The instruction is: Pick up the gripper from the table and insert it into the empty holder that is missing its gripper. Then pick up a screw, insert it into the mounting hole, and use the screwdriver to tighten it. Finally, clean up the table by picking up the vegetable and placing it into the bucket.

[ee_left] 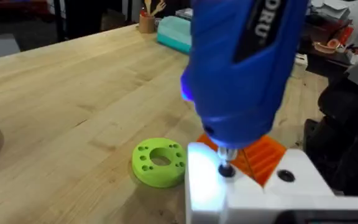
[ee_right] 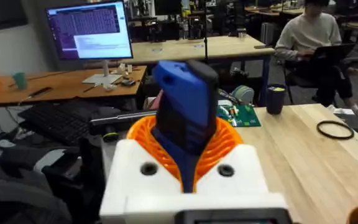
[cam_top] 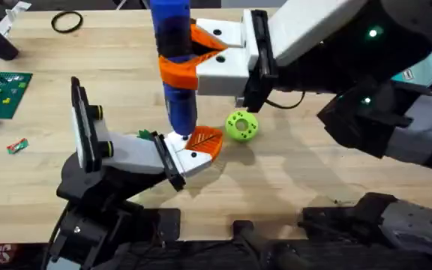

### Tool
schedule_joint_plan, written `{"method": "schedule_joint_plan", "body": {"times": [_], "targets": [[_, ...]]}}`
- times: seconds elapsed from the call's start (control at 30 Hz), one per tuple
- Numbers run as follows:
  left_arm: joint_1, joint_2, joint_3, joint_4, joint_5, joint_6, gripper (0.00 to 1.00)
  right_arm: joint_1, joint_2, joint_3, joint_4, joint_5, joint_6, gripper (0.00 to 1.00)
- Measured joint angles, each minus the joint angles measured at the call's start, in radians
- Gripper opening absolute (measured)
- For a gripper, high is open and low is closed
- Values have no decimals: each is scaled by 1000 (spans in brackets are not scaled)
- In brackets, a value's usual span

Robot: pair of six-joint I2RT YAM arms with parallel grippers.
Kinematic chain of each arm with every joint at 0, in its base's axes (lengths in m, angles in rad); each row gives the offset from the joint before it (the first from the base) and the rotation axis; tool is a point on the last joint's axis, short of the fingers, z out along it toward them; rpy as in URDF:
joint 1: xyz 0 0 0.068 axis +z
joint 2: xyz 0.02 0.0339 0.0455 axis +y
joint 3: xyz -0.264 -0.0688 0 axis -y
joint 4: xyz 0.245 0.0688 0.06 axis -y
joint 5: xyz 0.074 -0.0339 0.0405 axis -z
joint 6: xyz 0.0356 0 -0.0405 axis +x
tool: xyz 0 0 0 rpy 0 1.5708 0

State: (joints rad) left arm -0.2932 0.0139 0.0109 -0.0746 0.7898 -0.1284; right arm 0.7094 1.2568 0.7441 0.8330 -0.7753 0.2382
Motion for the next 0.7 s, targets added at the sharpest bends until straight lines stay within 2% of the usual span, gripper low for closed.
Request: {"method": "schedule_joint_plan", "body": {"times": [0.2,0.43,0.7], "targets": [[0,0,0,2,1,1,17,4,7,-4,62,-21,15,49],[0,-1,0,0,0,8,17,-35,21,-10,213,-22,117,49],[0,-1,0,-2,29,8,17,-63,17,50,206,-10,170,48]]}}
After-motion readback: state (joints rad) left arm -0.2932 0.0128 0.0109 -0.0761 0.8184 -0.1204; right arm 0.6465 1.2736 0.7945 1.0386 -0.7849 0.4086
